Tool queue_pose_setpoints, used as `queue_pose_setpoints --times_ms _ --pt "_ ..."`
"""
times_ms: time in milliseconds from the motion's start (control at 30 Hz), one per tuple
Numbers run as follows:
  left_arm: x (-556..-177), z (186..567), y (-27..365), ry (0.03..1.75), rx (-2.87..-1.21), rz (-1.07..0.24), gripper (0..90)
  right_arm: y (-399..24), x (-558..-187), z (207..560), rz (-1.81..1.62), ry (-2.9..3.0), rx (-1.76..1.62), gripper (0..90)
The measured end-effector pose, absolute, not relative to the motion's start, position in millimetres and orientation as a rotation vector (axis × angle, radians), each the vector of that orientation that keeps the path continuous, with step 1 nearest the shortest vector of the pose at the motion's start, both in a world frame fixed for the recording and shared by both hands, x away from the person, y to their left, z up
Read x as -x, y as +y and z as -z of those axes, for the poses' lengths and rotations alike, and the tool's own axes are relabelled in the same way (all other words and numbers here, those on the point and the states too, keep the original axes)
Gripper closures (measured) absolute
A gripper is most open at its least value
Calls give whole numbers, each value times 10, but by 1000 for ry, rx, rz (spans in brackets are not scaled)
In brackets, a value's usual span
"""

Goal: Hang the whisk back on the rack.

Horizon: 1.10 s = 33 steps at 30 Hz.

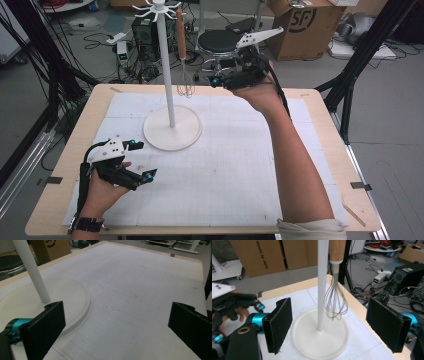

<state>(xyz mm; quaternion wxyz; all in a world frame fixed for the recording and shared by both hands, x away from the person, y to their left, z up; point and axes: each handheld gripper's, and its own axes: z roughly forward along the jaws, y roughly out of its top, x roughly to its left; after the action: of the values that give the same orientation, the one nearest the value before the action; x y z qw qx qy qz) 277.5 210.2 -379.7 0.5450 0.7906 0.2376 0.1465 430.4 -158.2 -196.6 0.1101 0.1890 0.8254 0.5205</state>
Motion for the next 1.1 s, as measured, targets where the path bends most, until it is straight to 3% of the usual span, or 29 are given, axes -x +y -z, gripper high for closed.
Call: queue_pose_setpoints --times_ms 533,1100 --pt "-2772 3806 2095 560 -1876 -341 17 -1897 -3892 2373 -1583 2444 -549 36" --pt "-2774 3820 2106 562 -1871 -333 17 -2261 -3530 2892 -1677 2417 -549 2"
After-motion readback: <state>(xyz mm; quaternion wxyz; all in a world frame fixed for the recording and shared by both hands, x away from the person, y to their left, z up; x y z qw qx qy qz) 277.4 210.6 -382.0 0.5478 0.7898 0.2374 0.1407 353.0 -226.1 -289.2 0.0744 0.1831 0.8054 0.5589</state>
